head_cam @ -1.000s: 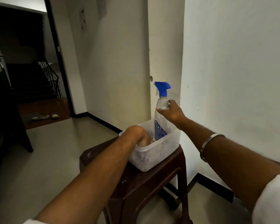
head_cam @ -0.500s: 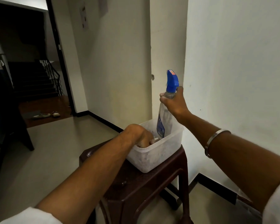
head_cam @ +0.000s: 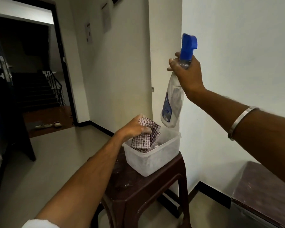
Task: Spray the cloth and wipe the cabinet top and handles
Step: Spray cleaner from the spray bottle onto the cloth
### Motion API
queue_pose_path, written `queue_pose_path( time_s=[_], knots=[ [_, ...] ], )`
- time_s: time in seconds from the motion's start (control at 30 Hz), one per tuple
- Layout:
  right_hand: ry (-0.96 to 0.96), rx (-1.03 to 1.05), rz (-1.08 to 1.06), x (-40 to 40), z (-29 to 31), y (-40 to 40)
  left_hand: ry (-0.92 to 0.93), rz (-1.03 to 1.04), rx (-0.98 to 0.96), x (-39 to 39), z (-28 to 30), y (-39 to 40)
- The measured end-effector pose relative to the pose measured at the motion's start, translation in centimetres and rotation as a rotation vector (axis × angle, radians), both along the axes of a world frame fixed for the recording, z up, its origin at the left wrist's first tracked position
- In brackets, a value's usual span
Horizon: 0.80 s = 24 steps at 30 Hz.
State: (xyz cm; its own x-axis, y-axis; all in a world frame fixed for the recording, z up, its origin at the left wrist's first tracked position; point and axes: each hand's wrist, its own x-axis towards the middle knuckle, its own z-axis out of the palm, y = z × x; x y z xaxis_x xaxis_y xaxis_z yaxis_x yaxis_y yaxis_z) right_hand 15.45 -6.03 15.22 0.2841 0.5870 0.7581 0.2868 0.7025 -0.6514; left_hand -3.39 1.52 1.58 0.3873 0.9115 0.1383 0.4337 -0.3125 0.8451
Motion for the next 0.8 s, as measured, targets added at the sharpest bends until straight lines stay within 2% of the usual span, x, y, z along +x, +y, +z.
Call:
queue_pose_path(
  time_s=[0.13,0.23,0.53,0.8],
  knots=[
    [-0.111,-0.102,0.053,0.4,-1.6,-2.4,-0.444,0.080,-0.152,0.6,0.2,-0.6],
    [-0.184,-0.212,0.075,0.5,-5.0,-3.9,-0.650,0.071,-0.226,0.8,0.4,-1.2],
    [-0.295,-0.475,0.136,-1.5,-14.4,-6.3,-0.878,-0.006,-0.388,2.7,0.2,-2.5],
    [-0.316,-0.499,0.161,-2.0,-16.2,-7.5,-0.935,0.013,-0.401,4.0,-0.1,-2.4]
  ],
)
